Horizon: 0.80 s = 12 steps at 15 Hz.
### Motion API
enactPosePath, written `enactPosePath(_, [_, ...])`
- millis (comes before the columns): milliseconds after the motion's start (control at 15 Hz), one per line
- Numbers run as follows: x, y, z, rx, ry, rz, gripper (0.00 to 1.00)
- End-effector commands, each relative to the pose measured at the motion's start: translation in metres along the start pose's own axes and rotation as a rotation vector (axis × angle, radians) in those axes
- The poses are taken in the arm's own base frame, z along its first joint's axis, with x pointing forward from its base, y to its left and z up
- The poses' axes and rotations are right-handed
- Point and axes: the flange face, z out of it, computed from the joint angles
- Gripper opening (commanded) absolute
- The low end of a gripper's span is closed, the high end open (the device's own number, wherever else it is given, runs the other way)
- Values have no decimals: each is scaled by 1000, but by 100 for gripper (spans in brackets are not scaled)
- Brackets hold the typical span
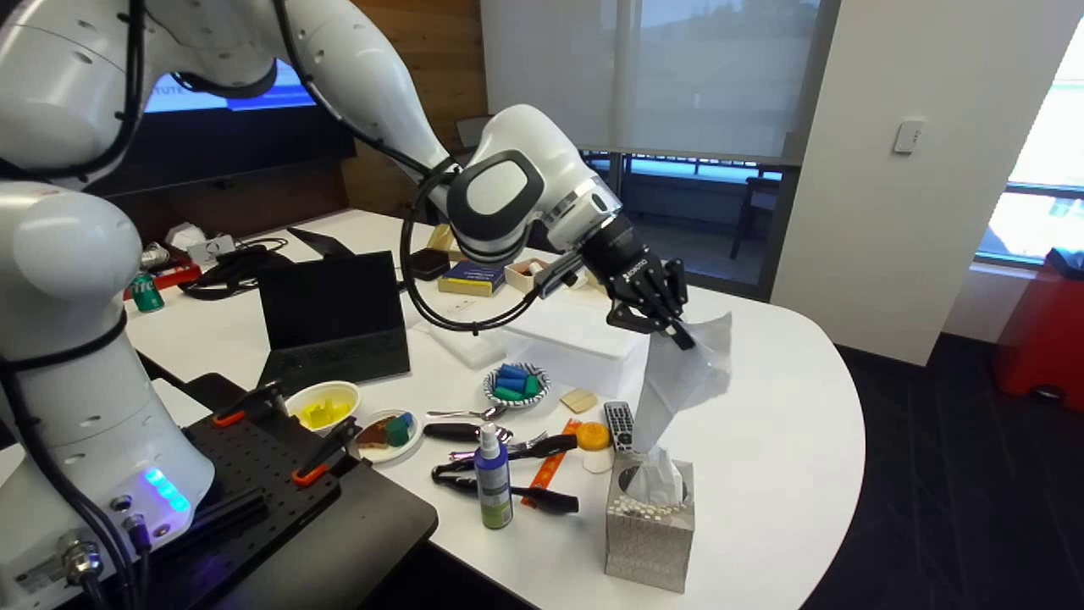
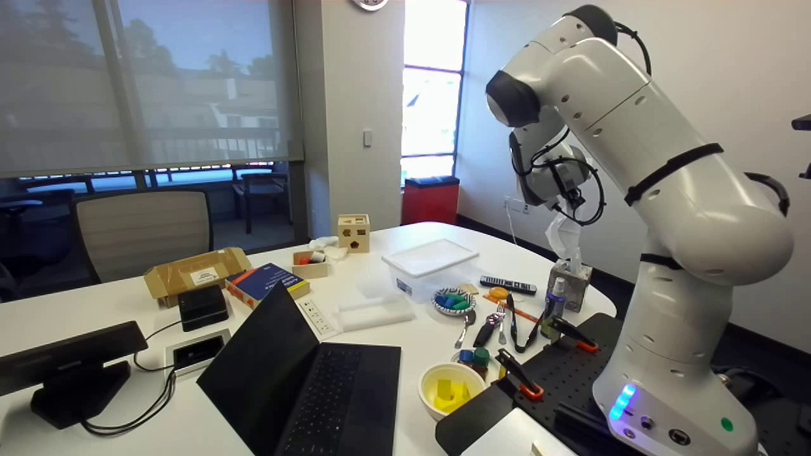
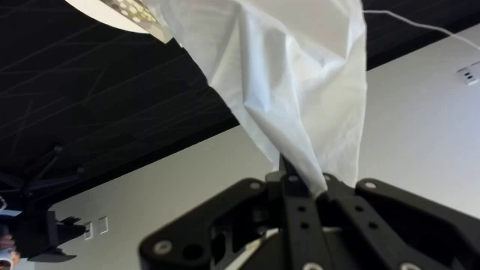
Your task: Take the tissue paper out of the dispenser and wipe the table with it
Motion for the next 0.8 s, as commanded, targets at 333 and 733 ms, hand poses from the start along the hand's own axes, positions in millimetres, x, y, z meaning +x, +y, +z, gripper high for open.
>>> enactPosePath(333, [-29,-43,75,-115,155,110,0])
enactPosePath(733, [-64,-45,91,-175,174,78,0])
